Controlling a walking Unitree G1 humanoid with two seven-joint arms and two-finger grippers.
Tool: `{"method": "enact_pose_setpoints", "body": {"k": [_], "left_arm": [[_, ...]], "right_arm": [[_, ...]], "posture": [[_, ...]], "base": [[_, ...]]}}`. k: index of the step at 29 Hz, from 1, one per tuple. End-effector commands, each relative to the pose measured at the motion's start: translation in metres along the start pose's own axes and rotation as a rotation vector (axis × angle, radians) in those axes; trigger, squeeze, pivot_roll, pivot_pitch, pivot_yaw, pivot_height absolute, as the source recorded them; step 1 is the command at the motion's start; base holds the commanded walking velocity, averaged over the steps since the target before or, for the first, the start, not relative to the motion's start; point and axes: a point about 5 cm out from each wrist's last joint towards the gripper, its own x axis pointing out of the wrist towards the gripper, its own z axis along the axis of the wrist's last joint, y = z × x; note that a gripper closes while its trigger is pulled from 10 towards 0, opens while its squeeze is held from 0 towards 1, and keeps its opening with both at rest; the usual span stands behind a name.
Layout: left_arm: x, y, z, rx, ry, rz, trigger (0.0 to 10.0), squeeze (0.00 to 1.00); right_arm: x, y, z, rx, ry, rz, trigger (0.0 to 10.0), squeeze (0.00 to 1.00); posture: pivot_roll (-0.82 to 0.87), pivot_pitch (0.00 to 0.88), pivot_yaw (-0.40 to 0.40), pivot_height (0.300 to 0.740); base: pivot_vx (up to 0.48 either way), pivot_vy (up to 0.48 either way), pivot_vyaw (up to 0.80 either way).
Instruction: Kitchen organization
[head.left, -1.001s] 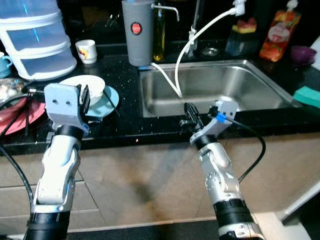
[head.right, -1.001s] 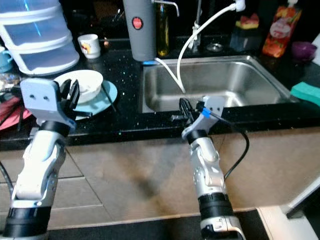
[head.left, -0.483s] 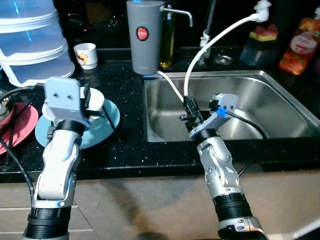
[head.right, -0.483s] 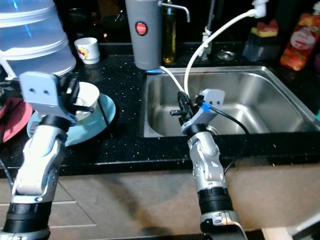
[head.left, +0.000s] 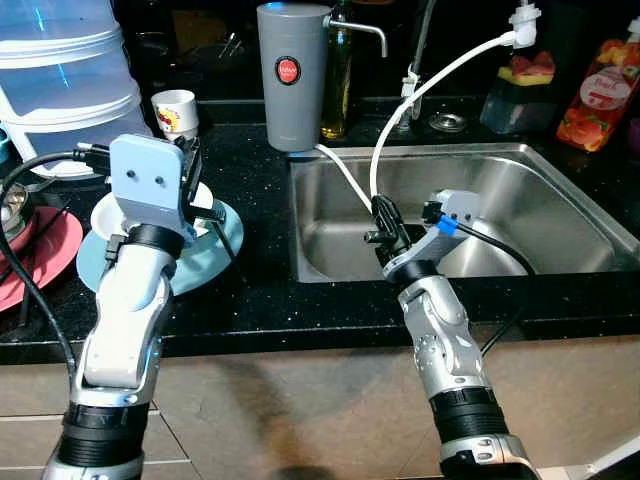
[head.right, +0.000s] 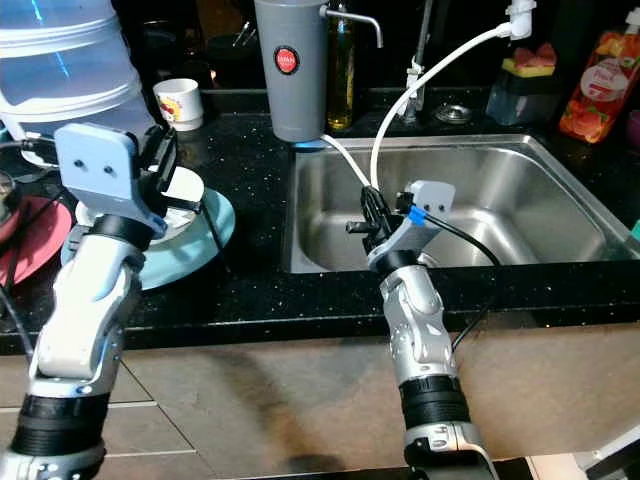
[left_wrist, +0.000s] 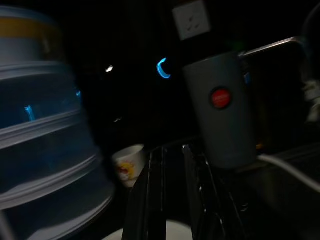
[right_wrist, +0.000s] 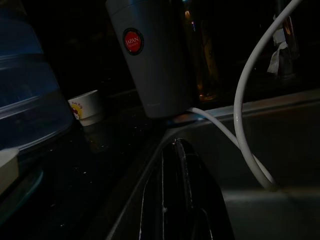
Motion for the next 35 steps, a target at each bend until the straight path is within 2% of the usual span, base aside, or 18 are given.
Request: {"method": "enact_pose_setpoints", "body": {"k": [1, 6, 7, 9, 18, 21, 35], "left_arm": [[0.003, 0.015, 0.002, 0.059, 0.054, 0.090, 10.0, 0.00], [0.005, 0.036, 0.004, 0.082, 0.096, 0.166, 10.0, 0.00], [0.005, 0.036, 0.004, 0.082, 0.096, 0.166, 10.0, 0.00], [0.006, 0.041, 0.008, 0.024, 0.107, 0.177, 10.0, 0.00], [0.004, 0.028, 0.020, 0.025, 0.073, 0.092, 10.0, 0.00], [0.004, 0.022, 0.020, -0.009, 0.076, 0.060, 10.0, 0.00], [0.006, 0.016, 0.022, -0.015, 0.072, 0.020, 10.0, 0.00]], "right_arm": [[-0.002, -0.002, -0.003, 0.021, 0.020, -0.003, 10.0, 0.00], [-0.001, -0.002, -0.002, 0.021, 0.022, 0.015, 10.0, 0.00], [-0.001, -0.002, -0.002, 0.021, 0.022, 0.015, 10.0, 0.00], [0.000, -0.001, -0.001, 0.026, 0.026, 0.029, 10.0, 0.00], [0.003, 0.002, -0.001, 0.056, 0.031, 0.052, 10.0, 0.00], [0.003, 0.003, -0.001, 0.061, 0.032, 0.054, 10.0, 0.00], [0.003, 0.002, -0.004, 0.062, 0.042, 0.055, 10.0, 0.00]], "posture": [[0.15, 0.090, 0.038, 0.740], [0.15, 0.089, 0.033, 0.740], [0.15, 0.089, 0.033, 0.740], [0.15, 0.089, 0.028, 0.740], [0.16, 0.087, 0.022, 0.740], [0.15, 0.088, 0.023, 0.740], [0.15, 0.081, 0.029, 0.740]], "base": [[0.000, 0.000, 0.00], [0.000, 0.000, 0.00], [0.000, 0.000, 0.00], [0.000, 0.000, 0.00], [0.000, 0.000, 0.00], [0.000, 0.000, 0.00], [0.000, 0.000, 0.00]]}}
